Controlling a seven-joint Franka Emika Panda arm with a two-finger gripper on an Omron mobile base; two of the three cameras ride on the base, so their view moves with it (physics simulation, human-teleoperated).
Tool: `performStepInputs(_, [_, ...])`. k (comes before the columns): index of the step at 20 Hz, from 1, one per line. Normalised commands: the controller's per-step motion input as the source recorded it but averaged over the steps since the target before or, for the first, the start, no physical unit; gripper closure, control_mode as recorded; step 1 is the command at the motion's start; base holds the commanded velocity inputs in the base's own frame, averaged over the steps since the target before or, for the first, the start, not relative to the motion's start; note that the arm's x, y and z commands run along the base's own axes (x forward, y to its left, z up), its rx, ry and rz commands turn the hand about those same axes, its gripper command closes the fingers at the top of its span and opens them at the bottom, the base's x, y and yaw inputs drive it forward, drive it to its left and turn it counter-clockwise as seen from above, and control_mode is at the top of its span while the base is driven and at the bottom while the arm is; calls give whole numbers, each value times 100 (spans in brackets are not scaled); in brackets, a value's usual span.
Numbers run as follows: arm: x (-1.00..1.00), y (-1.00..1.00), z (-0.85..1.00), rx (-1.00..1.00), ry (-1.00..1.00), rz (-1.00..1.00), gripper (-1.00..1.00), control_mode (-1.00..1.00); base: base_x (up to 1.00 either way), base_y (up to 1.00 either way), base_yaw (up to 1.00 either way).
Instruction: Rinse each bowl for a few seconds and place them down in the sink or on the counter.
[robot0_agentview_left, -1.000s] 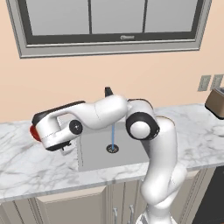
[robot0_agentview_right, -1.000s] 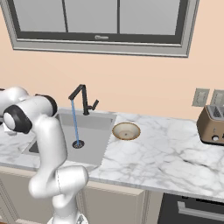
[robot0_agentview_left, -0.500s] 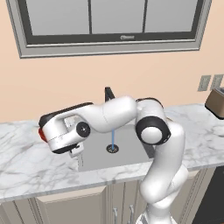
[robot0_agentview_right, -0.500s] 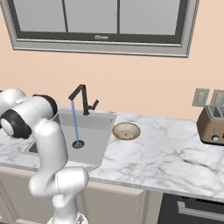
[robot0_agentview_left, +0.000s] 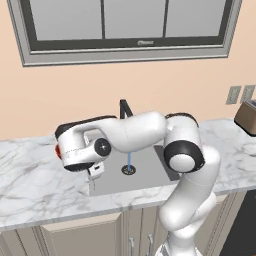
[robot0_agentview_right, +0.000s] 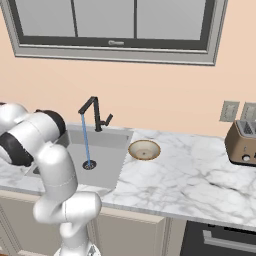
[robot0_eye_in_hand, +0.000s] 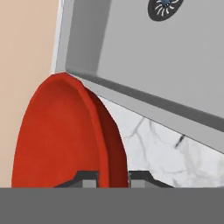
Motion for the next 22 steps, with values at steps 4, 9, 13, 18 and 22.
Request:
performStepInputs(4, [0,-32,20,-4,6,-9,100,-100,0,0,0])
performStepInputs(9, [7,-27,10,-7,5,-10,100,-100,0,0,0])
performStepInputs(13, [11,-30,6,-6,6,-9,100,-100,0,0,0])
performStepInputs(18, [9,-25,8,-10,3,-8,100,-100,0,0,0])
performStepInputs(22, [11,-22,7,-13,1,-7,100,-100,0,0,0])
